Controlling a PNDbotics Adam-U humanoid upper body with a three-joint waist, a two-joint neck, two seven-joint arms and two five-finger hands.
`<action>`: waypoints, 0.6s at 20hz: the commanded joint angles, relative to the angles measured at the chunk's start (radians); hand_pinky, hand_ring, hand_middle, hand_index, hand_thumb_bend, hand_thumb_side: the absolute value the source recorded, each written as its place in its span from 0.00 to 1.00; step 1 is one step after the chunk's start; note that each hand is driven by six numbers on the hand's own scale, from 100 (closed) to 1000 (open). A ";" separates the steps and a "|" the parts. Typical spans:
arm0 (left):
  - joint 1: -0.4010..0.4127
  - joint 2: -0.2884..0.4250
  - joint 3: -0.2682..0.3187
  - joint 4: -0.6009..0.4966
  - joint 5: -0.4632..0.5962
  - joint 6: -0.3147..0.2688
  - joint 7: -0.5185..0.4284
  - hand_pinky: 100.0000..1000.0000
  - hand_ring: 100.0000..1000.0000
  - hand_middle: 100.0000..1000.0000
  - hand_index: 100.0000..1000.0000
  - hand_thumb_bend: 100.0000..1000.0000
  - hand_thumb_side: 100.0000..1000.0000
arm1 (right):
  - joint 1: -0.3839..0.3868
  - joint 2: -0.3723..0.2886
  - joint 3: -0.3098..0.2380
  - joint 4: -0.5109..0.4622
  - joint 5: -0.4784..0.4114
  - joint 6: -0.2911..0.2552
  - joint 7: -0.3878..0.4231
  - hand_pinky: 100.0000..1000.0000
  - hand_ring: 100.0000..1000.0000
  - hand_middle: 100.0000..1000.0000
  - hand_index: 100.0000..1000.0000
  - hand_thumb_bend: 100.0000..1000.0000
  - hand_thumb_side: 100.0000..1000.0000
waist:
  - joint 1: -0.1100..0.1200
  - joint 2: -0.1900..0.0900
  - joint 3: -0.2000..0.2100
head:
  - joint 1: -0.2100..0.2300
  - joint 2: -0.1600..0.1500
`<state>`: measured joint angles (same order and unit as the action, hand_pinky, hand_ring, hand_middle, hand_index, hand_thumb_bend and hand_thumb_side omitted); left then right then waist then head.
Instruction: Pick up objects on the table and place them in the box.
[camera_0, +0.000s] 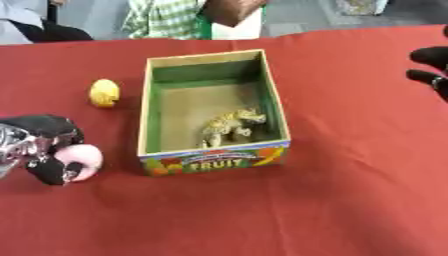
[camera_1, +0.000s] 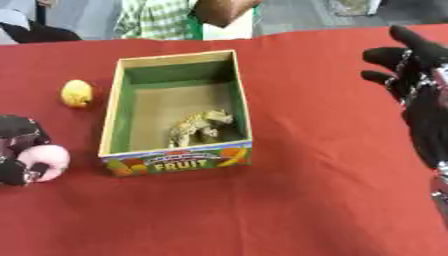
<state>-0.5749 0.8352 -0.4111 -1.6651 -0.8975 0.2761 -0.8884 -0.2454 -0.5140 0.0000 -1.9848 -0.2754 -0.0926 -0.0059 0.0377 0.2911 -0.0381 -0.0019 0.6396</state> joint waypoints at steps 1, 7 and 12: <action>-0.005 0.030 0.006 -0.040 0.022 0.006 -0.003 0.21 0.45 0.49 0.61 0.00 0.02 | -0.003 -0.013 -0.010 -0.015 0.007 0.000 -0.001 0.82 0.87 0.71 0.96 0.00 1.00 | -0.001 -0.015 0.000 | -0.001 -0.008; 0.006 0.065 0.050 -0.147 0.048 0.047 0.031 0.13 0.37 0.41 0.53 0.00 0.07 | -0.001 -0.013 -0.011 -0.015 0.008 0.001 -0.003 0.82 0.87 0.71 0.96 0.00 1.00 | 0.002 -0.018 0.003 | -0.007 -0.012; 0.002 0.081 0.106 -0.241 0.060 0.094 0.075 0.07 0.31 0.35 0.46 0.00 0.12 | 0.002 -0.014 -0.012 -0.015 0.008 0.002 -0.005 0.82 0.87 0.71 0.96 0.00 1.00 | 0.003 -0.021 0.006 | -0.013 -0.015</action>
<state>-0.5593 0.8745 -0.3362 -1.8712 -0.8446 0.3484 -0.8142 -0.2374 -0.5140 -0.0003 -1.9848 -0.2750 -0.0917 -0.0068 0.0410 0.2905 -0.0333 -0.0118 0.6325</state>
